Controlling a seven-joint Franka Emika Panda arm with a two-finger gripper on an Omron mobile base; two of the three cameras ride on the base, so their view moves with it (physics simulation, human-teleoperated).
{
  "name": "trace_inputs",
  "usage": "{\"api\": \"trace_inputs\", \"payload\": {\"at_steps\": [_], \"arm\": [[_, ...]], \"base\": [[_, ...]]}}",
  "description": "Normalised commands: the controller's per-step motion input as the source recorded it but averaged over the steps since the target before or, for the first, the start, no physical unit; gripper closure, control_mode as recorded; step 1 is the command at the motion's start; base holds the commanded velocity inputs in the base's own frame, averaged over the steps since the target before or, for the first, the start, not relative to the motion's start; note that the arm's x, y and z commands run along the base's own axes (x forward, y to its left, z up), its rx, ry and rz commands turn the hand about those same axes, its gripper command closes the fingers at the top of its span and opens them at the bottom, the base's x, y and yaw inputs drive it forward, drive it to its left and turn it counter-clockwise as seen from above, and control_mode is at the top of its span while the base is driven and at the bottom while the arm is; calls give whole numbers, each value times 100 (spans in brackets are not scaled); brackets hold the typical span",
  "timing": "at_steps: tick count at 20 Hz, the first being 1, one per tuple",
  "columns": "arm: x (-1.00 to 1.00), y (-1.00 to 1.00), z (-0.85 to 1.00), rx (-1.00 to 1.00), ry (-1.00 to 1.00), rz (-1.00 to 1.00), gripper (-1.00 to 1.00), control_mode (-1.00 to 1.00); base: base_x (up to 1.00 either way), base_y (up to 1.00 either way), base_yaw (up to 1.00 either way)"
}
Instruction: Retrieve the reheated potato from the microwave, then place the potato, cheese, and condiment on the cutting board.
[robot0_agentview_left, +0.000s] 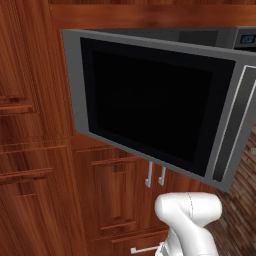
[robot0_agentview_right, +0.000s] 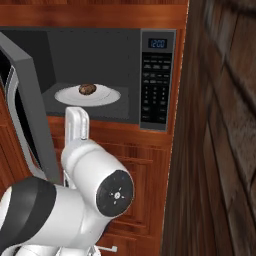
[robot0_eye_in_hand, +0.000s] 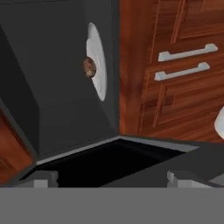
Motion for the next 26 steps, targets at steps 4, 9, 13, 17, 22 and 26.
{"api": "trace_inputs", "payload": {"at_steps": [4,9,13,17,22,26], "arm": [[29,3,-7,0,-5,19,-100,-100],[28,11,-2,0,-7,28,-100,-100],[15,30,0,0,-4,21,-100,-100],[-3,42,0,0,-4,12,-100,-100],[-19,35,0,0,-4,10,-100,-100],[-35,34,0,0,-1,7,-100,-100]], "base": [[0,0,0],[0,0,0],[0,0,0],[0,0,0],[0,0,0],[0,0,0]]}}
